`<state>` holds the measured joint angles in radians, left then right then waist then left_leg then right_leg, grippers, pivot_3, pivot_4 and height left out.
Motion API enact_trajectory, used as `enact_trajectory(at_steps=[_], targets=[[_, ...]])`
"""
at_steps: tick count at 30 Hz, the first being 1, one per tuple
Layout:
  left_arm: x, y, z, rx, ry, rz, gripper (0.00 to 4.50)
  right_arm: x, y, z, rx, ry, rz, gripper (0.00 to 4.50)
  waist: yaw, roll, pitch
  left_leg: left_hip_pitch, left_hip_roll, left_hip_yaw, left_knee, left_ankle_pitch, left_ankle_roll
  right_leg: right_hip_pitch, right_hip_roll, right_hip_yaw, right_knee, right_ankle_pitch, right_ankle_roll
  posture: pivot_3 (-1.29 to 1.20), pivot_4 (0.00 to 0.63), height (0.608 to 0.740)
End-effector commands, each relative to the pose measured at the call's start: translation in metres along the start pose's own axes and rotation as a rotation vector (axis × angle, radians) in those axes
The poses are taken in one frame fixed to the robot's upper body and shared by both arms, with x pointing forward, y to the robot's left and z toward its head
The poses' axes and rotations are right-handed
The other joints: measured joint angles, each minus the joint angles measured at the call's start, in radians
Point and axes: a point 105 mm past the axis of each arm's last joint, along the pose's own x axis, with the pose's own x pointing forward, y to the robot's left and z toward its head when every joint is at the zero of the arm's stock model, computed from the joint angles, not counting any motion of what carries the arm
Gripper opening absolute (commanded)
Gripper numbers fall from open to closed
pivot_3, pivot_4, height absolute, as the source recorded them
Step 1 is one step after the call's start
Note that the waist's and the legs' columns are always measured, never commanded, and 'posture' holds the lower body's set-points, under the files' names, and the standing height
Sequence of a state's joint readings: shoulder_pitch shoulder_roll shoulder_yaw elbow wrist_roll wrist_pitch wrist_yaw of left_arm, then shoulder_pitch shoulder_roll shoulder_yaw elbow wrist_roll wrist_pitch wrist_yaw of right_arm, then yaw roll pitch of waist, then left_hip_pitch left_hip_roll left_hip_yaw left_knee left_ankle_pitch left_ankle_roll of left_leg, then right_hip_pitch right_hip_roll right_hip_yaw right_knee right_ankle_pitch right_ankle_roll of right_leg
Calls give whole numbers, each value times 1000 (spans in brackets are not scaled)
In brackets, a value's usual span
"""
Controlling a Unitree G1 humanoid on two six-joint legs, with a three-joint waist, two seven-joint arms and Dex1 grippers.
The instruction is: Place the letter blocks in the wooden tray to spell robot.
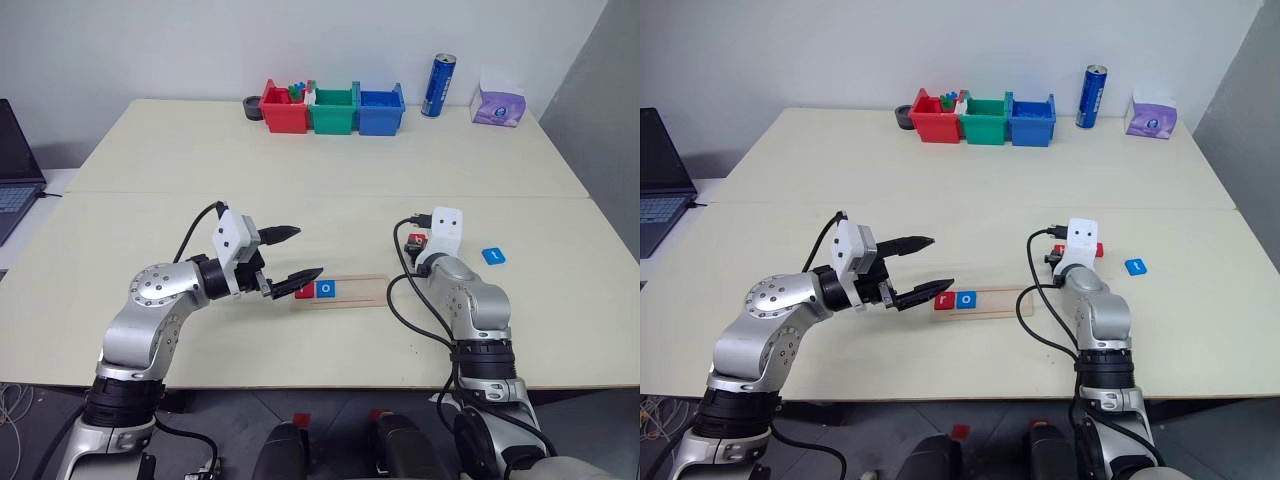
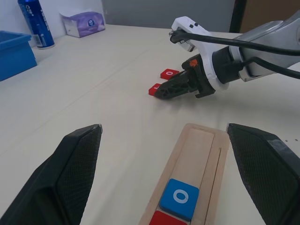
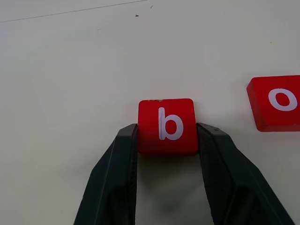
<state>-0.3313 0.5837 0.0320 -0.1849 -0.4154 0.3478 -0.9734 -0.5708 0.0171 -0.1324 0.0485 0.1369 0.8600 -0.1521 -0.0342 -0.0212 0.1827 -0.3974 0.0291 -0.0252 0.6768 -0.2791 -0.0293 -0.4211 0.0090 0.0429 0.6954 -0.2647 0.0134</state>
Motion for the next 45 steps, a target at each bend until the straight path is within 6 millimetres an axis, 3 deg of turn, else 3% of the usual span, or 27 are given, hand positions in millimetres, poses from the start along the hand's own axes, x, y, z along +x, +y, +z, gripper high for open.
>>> enact_trajectory(at_steps=[1,6,13,22,27,30,35,38,41,45], targets=[[2,-5,13,41,-24,-39,4500,-6,4,-6,-30,37,43,1468,0,0,0,0,0,0,0,0,0,0,0,0,0,0,0,0,150,740],[1,-19,12,33,-14,-115,4500,-36,-1,-4,-105,76,127,1468,2,0,0,-1,0,-1,-1,0,0,0,0,0,-4,0,0,0,150,740],[-3,-50,6,-9,13,-259,4500,-92,-17,-25,-184,226,190,1468,2,0,0,-2,0,-1,-6,0,0,0,0,0,-9,0,0,0,150,740],[1,-57,6,-15,14,-309,4500,-101,-10,-36,-167,246,205,1468,1,0,0,-1,0,-1,-8,0,0,0,0,0,-12,-3,5,0,150,740],[1,-57,5,-14,16,-315,4500,-103,-4,-29,-175,224,263,3249,2,0,0,-1,0,0,-10,0,0,0,0,0,-14,0,1,0,150,740],[1,-57,6,-14,15,-315,4500,-103,-9,-7,-186,157,262,4353,2,0,0,-1,0,0,-11,0,0,0,0,0,-14,0,0,0,150,740],[0,-55,5,-12,14,-312,4500,-105,-4,53,-187,-44,352,4459,2,0,0,0,0,0,-11,0,0,0,0,-1,-14,0,1,0,150,740],[0,-54,6,-10,11,-313,4500,-115,17,66,-243,-104,614,4459,1,0,0,-1,0,0,-12,0,0,0,0,-2,-15,0,0,0,150,740],[4,-54,6,-16,4,-332,4500,-129,19,50,-501,-163,914,4459,11,0,0,-2,-1,-1,-12,0,0,1,-1,-3,-17,-1,1,0,150,740],[8,-55,5,-13,3,-359,4500,-113,-4,17,-698,-119,1019,4459,4,-1,0,-1,-2,2,-12,-1,1,2,-2,-2,-18,-1,2,0,150,740]])
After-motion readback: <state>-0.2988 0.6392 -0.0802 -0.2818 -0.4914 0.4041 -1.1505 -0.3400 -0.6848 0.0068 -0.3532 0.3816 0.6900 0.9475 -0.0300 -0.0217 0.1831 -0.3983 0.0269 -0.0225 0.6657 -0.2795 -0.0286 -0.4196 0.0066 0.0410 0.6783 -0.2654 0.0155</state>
